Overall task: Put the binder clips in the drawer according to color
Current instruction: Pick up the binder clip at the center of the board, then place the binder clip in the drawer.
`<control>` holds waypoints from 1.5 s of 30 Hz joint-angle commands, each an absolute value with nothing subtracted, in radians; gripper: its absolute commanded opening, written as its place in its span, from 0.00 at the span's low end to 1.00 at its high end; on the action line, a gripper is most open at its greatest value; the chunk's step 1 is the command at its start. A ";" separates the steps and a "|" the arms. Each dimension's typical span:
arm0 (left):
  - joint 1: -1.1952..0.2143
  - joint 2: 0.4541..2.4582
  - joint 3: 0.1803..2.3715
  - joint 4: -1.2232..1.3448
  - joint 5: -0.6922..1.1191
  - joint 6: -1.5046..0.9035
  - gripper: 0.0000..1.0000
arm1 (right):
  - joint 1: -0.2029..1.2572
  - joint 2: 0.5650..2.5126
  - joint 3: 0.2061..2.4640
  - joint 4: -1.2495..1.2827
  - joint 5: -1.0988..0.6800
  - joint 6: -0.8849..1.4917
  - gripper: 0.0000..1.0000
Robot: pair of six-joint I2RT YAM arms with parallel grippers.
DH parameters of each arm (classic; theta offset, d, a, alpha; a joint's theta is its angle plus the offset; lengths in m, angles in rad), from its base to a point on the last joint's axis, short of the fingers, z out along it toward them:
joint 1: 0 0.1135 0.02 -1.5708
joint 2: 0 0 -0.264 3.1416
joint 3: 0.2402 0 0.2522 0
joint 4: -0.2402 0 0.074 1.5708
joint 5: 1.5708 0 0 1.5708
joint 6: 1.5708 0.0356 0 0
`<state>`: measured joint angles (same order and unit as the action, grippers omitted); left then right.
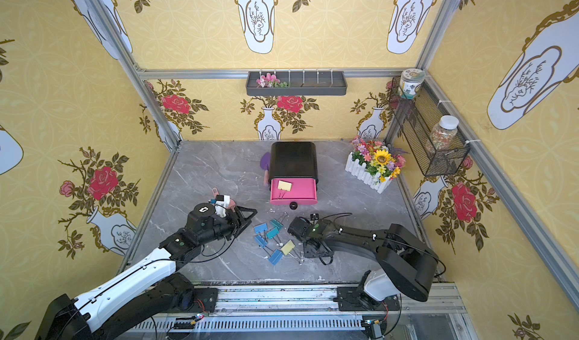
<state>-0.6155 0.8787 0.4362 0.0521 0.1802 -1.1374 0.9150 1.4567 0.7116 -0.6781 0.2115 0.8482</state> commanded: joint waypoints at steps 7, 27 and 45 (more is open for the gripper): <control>-0.615 0.885 0.441 0.071 0.190 -1.136 0.66 | 0.922 1.473 0.718 -0.670 0.228 0.844 0.35; -0.615 0.960 0.524 0.090 0.190 -1.116 0.66 | 1.054 1.066 0.940 -1.139 0.387 0.914 0.27; -0.615 0.936 0.543 0.073 0.196 -1.122 0.67 | 0.755 1.486 1.422 -0.923 0.270 0.534 0.22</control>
<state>-0.6155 0.9440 0.5465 0.0647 0.1875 -1.1332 0.7937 1.4525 1.4010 -0.9974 0.3302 0.6182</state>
